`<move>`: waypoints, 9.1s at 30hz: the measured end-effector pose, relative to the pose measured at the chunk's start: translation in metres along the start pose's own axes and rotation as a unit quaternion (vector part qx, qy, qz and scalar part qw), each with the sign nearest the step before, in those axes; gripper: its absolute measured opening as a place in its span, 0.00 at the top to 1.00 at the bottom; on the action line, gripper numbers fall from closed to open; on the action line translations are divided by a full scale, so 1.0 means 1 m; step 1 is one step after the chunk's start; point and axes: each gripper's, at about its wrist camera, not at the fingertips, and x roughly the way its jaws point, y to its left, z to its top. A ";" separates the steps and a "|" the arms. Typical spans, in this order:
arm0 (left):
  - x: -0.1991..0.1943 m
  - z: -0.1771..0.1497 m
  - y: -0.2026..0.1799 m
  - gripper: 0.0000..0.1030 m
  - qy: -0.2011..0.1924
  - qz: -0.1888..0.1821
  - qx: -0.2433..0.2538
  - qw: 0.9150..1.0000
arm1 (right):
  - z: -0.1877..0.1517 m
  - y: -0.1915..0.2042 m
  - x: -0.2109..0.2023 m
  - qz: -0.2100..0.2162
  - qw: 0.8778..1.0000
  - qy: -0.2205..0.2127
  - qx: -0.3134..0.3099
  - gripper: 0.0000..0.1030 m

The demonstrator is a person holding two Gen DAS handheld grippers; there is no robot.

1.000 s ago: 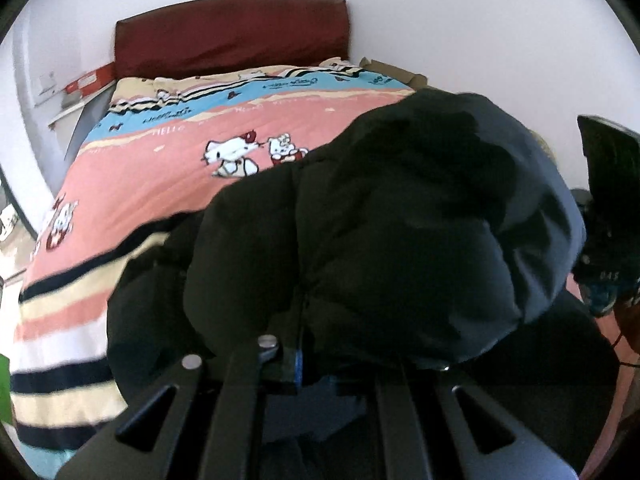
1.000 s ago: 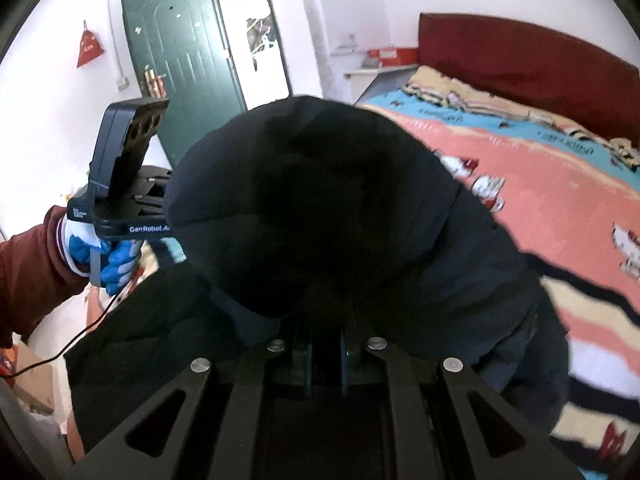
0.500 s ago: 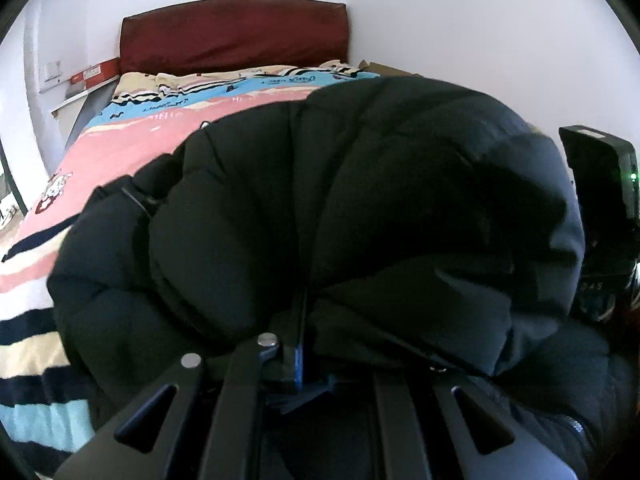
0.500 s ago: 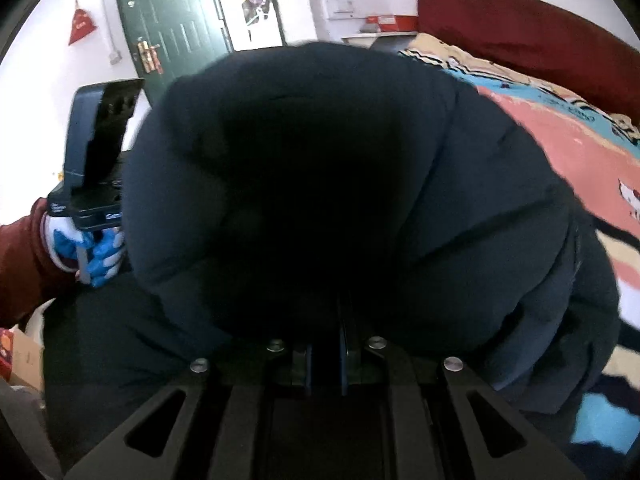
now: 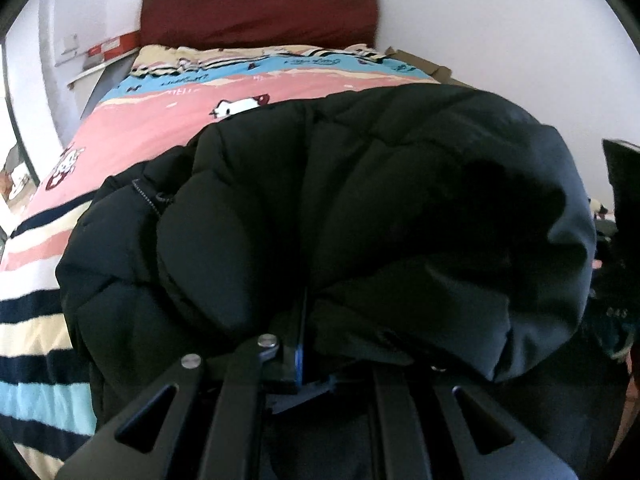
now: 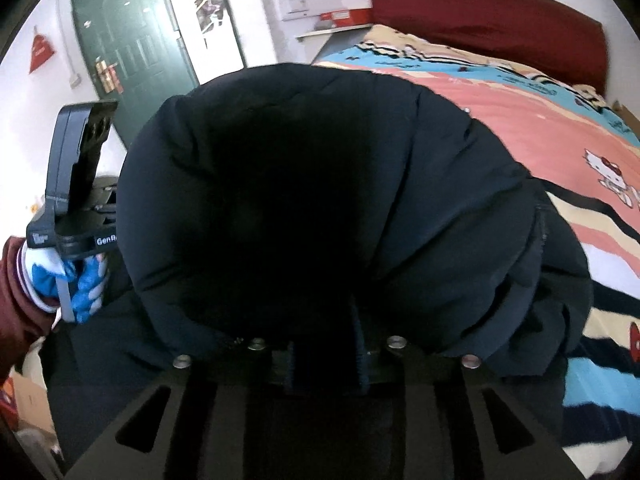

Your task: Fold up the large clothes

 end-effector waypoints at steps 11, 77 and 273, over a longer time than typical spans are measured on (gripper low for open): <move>0.009 0.011 -0.010 0.91 0.027 0.053 -0.022 0.998 | 0.004 -0.004 0.021 -0.034 0.998 0.032 0.037 0.63; 0.067 0.021 0.006 0.42 -0.025 0.062 -0.003 0.998 | 0.034 -0.032 0.083 -0.041 0.998 0.026 0.031 0.28; 0.103 0.191 0.048 0.42 0.043 0.063 -0.056 0.995 | 0.136 -0.092 0.047 -0.070 0.985 -0.002 0.156 0.22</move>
